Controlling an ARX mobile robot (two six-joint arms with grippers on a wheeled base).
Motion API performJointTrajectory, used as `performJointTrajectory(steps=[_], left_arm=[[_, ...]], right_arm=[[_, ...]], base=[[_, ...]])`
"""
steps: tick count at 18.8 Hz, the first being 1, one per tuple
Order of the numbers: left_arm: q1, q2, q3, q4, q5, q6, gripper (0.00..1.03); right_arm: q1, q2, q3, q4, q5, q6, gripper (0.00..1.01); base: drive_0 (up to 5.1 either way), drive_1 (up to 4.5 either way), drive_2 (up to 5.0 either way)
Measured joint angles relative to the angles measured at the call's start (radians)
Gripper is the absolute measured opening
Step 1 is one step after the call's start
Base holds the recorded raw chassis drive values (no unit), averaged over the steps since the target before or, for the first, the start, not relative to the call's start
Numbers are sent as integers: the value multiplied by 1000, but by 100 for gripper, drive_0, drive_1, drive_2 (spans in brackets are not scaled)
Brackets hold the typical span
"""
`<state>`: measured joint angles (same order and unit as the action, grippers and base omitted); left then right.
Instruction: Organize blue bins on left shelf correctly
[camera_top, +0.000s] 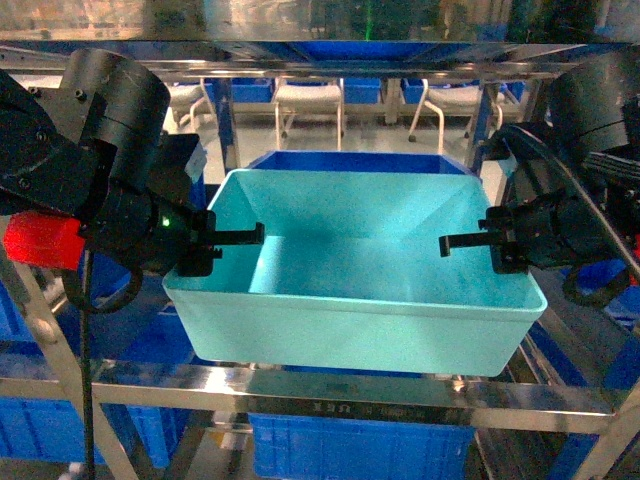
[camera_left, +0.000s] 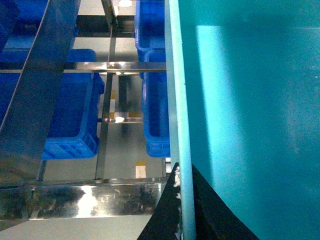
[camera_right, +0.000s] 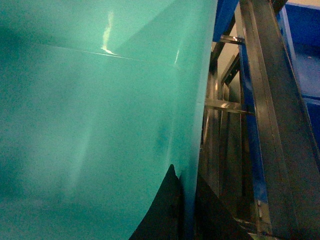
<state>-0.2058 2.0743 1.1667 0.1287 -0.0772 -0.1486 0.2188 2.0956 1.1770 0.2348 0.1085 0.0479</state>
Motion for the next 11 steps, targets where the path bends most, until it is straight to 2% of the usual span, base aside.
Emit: performJointTrajectory(steps=[3, 7, 11], left_arm=[[-3, 61, 57, -13, -13, 7, 2], [-8, 142, 108, -27, -27, 17, 2], [-12, 202, 144, -45, -47, 18, 2]], right_arm=[[-5, 80, 89, -29, 11, -16, 2], [-10, 165, 151, -78, 16, -24, 2], [-10, 230, 203, -109, 14, -49, 2]], base=[[0, 0, 0], [0, 0, 0], [0, 0, 0]])
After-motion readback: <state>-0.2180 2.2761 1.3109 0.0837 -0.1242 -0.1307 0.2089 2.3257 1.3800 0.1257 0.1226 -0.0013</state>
